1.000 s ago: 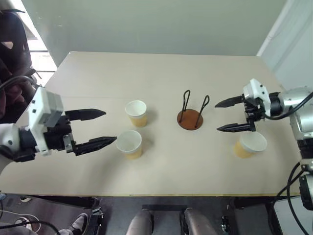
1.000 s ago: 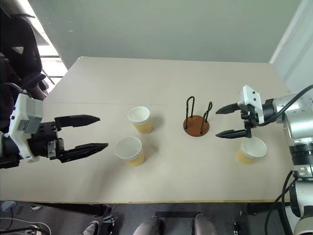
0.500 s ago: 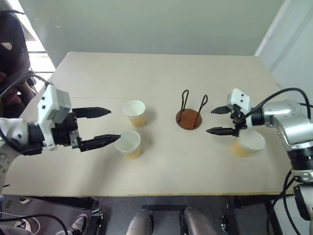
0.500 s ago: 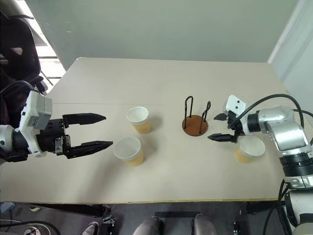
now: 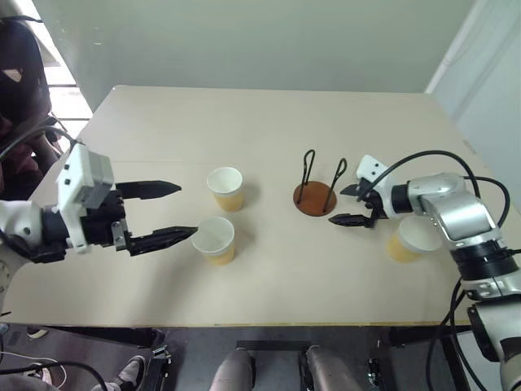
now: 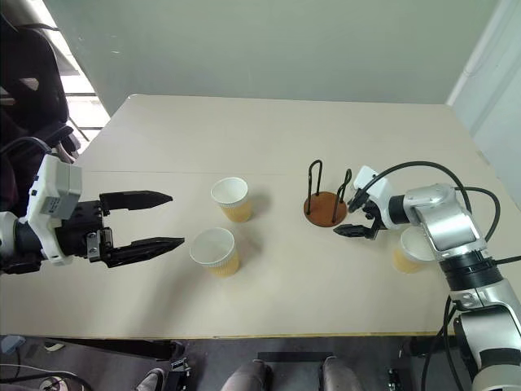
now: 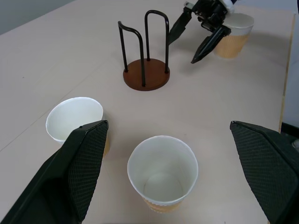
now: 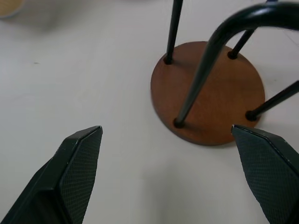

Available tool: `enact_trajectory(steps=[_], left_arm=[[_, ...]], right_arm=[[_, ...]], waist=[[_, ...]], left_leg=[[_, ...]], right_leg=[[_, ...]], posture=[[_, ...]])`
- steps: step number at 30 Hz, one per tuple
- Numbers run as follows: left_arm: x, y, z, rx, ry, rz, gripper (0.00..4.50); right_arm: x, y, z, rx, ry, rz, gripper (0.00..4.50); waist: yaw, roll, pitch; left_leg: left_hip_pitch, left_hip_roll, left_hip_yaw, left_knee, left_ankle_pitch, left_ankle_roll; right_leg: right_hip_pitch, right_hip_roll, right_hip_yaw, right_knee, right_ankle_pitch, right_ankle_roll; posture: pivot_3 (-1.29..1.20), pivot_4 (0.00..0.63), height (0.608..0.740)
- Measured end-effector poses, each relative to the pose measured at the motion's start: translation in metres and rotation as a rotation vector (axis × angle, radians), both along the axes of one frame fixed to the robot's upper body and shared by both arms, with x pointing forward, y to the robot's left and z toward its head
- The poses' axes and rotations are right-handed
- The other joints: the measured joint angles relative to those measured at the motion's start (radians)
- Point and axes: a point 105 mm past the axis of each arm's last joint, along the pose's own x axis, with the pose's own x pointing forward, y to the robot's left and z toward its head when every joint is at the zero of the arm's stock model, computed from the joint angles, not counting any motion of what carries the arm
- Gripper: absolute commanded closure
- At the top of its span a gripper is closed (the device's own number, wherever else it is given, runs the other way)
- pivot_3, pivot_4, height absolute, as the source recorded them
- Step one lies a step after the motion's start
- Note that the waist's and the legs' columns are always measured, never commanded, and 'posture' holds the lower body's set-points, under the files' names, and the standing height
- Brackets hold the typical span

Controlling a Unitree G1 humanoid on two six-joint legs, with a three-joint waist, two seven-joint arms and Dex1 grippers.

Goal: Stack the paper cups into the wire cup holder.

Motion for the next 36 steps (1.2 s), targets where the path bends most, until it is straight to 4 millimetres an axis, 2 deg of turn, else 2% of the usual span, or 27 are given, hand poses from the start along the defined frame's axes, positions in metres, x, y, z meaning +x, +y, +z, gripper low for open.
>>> enact_trajectory(steps=[10, 11, 14, 23, 24, 33, 36], left_arm=[[-0.003, 0.001, 0.000, 0.005, -0.003, 0.018, 0.03], [-0.004, 0.001, 0.000, 0.004, -0.003, 0.020, 0.01], [-0.003, 0.002, 0.001, 0.003, -0.004, 0.028, 0.00], [-0.003, 0.002, 0.001, 0.003, -0.006, 0.032, 0.00], [-0.003, 0.002, 0.001, 0.003, -0.006, 0.032, 0.00], [-0.003, 0.002, 0.001, 0.003, -0.006, 0.033, 0.00], [-0.003, 0.002, 0.001, 0.004, -0.005, 0.033, 0.00]], right_arm=[[0.010, 0.015, 0.007, 0.039, -0.030, 0.003, 0.00], [0.010, 0.016, 0.007, 0.042, -0.030, 0.005, 0.18], [0.011, 0.016, 0.007, 0.042, -0.034, 0.002, 0.96], [0.013, 0.018, 0.008, 0.047, -0.048, 0.001, 4.32], [0.013, 0.018, 0.008, 0.047, -0.048, 0.002, 4.45], [0.011, 0.018, 0.010, 0.045, -0.058, 0.032, 4.45], [-0.002, 0.013, 0.010, 0.031, -0.042, 0.127, 4.45]], waist=[[0.000, 0.000, 0.000], [0.000, 0.000, 0.000], [0.001, 0.000, 0.000], [0.000, 0.000, 0.000], [0.000, 0.000, 0.000], [0.000, 0.000, 0.000], [0.004, 0.000, 0.000]], left_leg=[[0.000, 0.000, 0.000, 0.000, 0.000, 0.000], [0.000, 0.000, 0.000, 0.000, 0.000, 0.000], [0.000, 0.000, 0.000, 0.000, 0.000, 0.000], [0.000, 0.000, 0.000, 0.000, 0.000, 0.000], [0.000, 0.000, 0.000, 0.000, 0.000, 0.000], [0.000, 0.000, 0.000, 0.000, 0.000, 0.000], [-0.001, 0.000, 0.000, 0.000, 0.000, 0.000]], right_leg=[[0.000, 0.000, 0.000, 0.000, 0.000, 0.000], [0.000, 0.000, 0.000, 0.000, 0.000, 0.000], [0.000, 0.000, 0.000, 0.000, 0.000, 0.000], [0.000, 0.000, 0.000, 0.000, 0.000, 0.000], [0.000, 0.000, 0.000, 0.000, 0.000, 0.000], [0.000, 0.000, 0.000, 0.000, 0.000, 0.000], [0.000, 0.000, 0.000, 0.000, -0.001, -0.001]], posture=[[0.00, 0.150, 0.740], [0.00, 0.150, 0.740], [0.00, 0.150, 0.740], [0.00, 0.150, 0.740], [0.00, 0.150, 0.740], [0.00, 0.150, 0.740], [0.00, 0.150, 0.740]])
